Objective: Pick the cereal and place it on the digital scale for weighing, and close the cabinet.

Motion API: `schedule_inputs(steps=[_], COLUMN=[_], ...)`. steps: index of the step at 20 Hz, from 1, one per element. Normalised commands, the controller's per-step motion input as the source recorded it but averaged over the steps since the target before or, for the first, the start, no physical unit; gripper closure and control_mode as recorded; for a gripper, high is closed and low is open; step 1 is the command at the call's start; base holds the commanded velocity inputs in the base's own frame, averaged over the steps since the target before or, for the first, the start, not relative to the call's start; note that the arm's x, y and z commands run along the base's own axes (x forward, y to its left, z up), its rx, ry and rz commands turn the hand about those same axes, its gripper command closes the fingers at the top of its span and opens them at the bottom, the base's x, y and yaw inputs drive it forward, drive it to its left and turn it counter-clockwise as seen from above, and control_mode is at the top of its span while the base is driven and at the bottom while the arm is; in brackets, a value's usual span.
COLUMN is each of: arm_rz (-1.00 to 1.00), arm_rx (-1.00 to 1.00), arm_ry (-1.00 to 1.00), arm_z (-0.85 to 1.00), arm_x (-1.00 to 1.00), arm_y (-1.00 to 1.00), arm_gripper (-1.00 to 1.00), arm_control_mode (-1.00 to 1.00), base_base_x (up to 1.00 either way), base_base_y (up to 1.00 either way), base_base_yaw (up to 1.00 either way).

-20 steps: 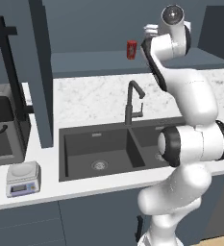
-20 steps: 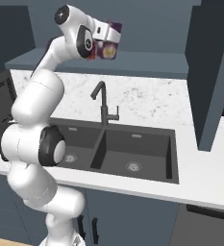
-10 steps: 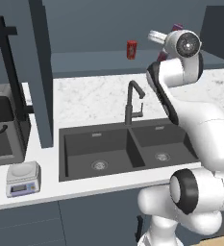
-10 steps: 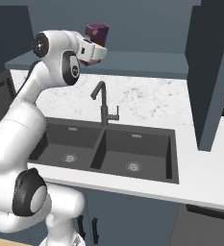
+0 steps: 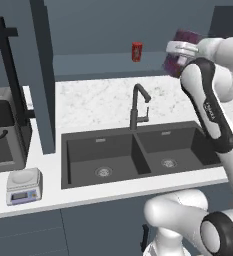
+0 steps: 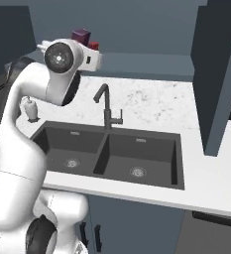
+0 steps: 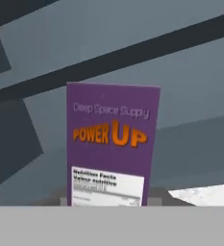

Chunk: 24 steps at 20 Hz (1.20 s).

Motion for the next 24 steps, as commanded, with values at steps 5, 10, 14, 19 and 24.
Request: schedule_inputs(steps=[5,10,14,19,24], arm_rz=[0.63,0.66,0.53,0.25,0.03], arm_rx=[-0.12,-0.15,-0.09,-0.10,0.01], arm_ry=[-0.03,-0.08,-0.06,-0.21,-0.30], arm_z=[-0.07,-0.21,-0.58,-0.71,-0.88], arm_x=[-0.92,-0.59,-0.64,-0.31,-0.03], arm_y=[0.01,0.36,0.94,1.00,1.00], arm_gripper=[1.00,1.00,1.00,1.00,1.00], arm_control_mode=[-1.00,-1.00,-1.00,-1.00,-1.00], base_base_x=[0.00,0.00,0.00,0.00,0.00], base_base_y=[0.00,0.00,0.00,0.00,0.00], base_base_yaw=[0.00,0.00,0.00,0.00,0.00])
